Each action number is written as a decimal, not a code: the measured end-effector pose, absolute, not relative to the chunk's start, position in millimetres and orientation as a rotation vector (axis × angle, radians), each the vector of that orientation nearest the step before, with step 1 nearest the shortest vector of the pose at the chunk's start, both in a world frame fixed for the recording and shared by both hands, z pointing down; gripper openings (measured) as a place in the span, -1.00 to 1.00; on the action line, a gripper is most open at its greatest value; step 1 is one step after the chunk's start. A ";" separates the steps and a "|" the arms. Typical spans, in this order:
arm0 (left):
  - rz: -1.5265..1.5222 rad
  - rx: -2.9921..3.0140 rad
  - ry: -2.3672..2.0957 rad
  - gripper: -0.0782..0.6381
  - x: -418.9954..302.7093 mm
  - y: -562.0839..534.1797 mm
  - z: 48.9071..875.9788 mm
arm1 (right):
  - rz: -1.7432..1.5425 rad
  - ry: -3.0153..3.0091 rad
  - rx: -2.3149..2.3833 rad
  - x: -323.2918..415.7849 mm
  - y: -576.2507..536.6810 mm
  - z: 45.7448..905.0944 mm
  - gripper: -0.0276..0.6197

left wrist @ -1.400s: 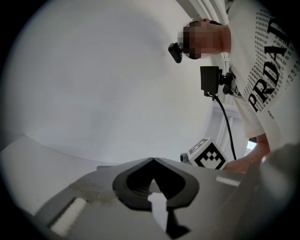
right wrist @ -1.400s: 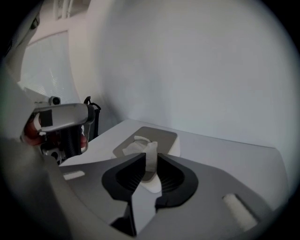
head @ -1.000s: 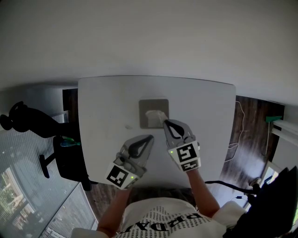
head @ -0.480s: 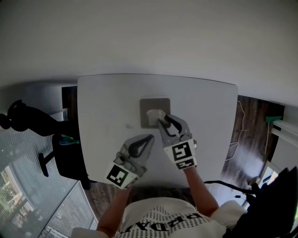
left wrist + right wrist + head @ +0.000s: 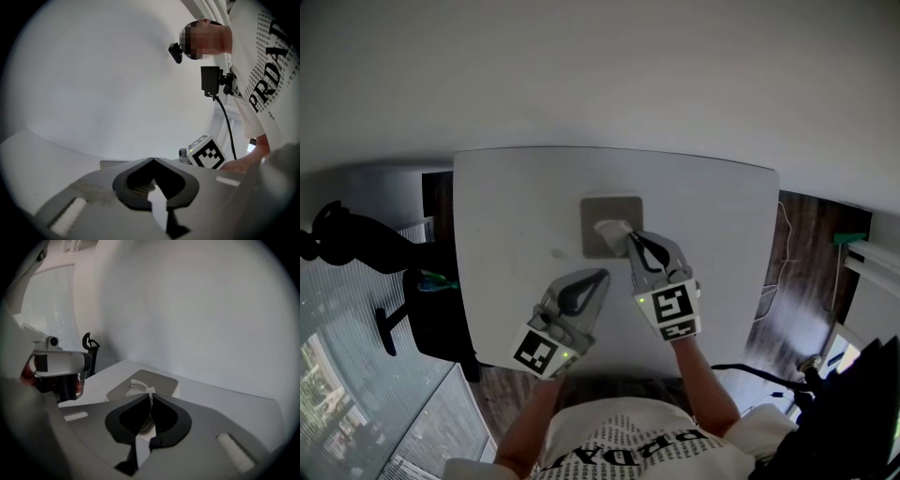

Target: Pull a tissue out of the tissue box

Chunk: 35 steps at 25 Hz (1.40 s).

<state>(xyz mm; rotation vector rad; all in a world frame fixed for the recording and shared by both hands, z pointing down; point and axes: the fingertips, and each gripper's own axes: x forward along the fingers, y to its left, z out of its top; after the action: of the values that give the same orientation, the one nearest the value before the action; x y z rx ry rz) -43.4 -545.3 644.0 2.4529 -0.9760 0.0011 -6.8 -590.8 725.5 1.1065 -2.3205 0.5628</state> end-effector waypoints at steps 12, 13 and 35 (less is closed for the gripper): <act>-0.018 2.471 -0.971 -0.81 -39.8 -545.6 632.0 | 0.561 -2.322 1.095 -5.1 -585.4 713.0 -0.89; -0.021 2.475 -0.970 -0.81 -39.2 -545.0 629.4 | 0.559 -2.322 1.096 -4.5 -584.5 710.5 -0.89; -0.085 2.672 -1.013 -0.81 -54.6 -482.5 520.0 | 0.396 -2.430 1.128 -3.9 -520.6 571.8 -0.89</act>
<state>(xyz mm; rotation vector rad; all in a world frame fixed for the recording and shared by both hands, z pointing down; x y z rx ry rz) -54.6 -482.5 520.0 2.6717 -1.0127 -0.0846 -3.9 -520.6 571.8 1.1283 -2.4303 0.3956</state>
